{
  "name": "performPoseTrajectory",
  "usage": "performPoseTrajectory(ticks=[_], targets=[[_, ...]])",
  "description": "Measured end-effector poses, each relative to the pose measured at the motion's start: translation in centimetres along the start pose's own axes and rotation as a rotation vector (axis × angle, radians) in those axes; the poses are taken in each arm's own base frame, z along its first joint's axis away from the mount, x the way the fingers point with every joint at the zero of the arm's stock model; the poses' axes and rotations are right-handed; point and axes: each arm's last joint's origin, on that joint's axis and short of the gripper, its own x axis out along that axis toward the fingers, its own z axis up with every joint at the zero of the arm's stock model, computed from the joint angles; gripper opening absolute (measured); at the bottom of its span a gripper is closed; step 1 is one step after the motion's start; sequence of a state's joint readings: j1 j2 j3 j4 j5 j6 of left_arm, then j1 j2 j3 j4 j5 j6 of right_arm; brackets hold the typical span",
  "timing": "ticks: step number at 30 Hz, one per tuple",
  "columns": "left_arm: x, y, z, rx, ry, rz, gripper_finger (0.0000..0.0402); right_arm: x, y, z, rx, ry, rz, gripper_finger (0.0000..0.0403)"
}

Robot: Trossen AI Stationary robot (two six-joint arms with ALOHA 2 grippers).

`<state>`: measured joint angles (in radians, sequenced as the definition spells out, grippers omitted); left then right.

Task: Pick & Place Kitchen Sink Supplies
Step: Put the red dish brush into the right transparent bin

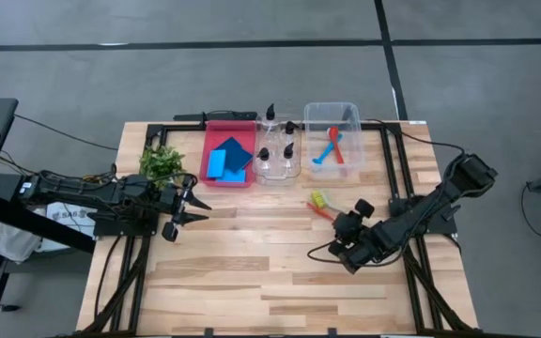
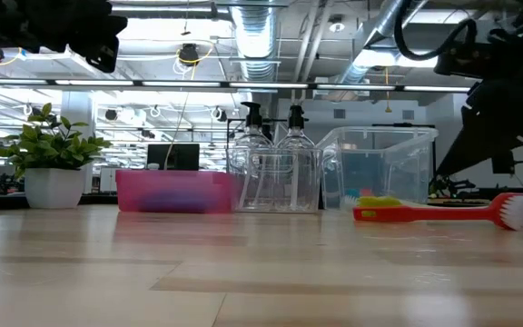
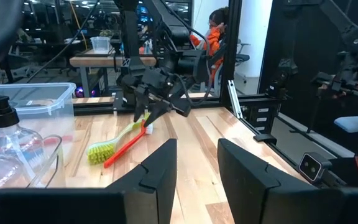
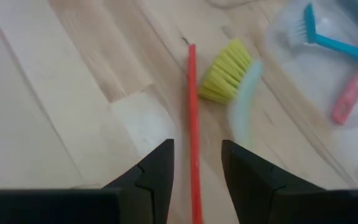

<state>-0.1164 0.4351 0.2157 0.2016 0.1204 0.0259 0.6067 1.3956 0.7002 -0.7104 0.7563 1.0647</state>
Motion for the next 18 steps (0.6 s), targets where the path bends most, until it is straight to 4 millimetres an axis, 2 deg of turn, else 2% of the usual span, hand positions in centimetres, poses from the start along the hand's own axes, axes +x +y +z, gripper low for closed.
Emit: performPoseTrajectory(ticks=[13, 18], targets=[[0.0, 0.0, 0.0, 0.0, -0.002, 0.0, 0.0118, 1.1, -0.5, 1.1, -0.056, 0.025, -0.012, 0.0128], [0.0, 0.0, 0.0, 0.0, -0.002, 0.0, 0.0118, 1.9, -0.8, 1.6, -0.098, 0.099, 0.015, 0.0128]])
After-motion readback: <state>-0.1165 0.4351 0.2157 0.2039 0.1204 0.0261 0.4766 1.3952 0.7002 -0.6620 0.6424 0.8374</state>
